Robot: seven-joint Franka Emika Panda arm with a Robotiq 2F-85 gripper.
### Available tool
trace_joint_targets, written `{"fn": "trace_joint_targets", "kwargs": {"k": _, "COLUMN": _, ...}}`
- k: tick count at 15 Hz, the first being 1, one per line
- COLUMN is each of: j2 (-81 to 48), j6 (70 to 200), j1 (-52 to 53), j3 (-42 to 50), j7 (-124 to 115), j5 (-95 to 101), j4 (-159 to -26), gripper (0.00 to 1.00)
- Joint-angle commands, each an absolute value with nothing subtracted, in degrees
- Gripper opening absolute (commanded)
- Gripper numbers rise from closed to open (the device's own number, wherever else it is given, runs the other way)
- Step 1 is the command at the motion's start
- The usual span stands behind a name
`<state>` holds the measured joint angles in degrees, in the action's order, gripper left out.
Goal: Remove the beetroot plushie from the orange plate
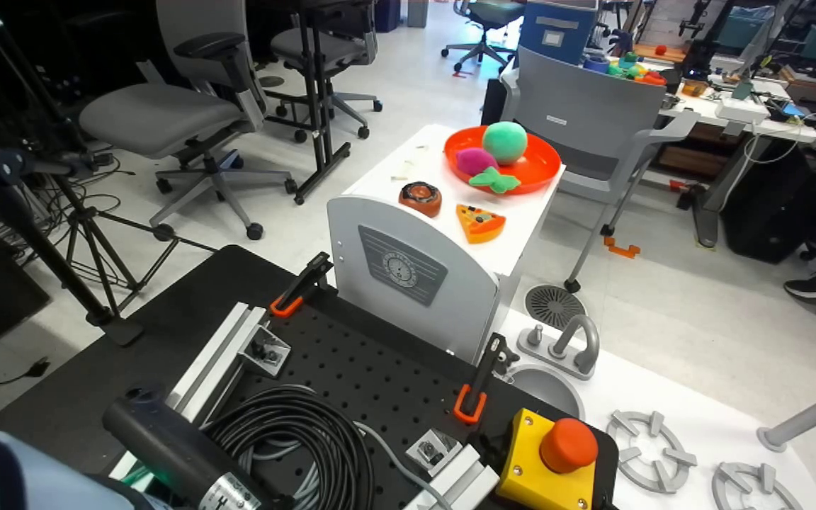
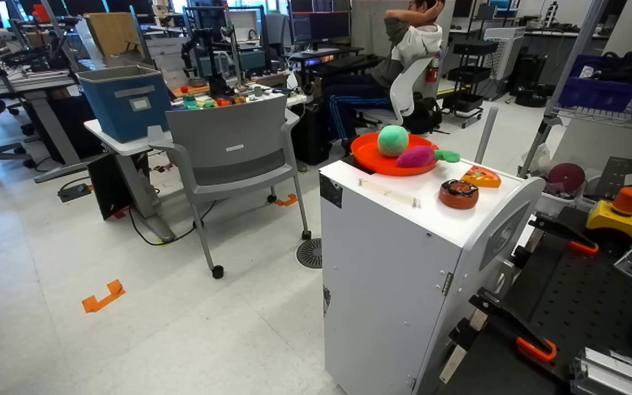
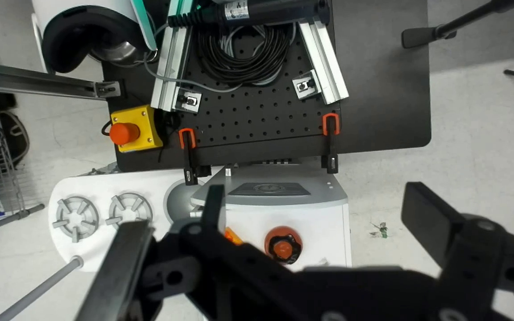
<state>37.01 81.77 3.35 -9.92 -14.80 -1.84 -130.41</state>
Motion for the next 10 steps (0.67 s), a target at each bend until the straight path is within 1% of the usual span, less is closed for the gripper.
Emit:
{"fn": "trace_joint_targets", "kwargs": {"k": 1, "j2": 37.2, "j6": 79.4, "j1": 2.4, "j3": -7.3, "j7": -14.3, "j5": -3.2, "j4": -128.3, "gripper": 1.00}}
{"fn": "trace_joint_targets", "kwargs": {"k": 2, "j2": 37.0, "j6": 81.2, "j1": 2.8, "j3": -8.5, "j7": -14.6, "j5": -1.9, "j4": -129.6, "gripper": 1.00}}
{"fn": "trace_joint_targets", "kwargs": {"k": 10, "j2": 36.9, "j6": 81.2, "j1": 2.7, "j3": -8.5, "j7": -14.6, "j5": -1.8, "j4": -129.6, "gripper": 1.00}}
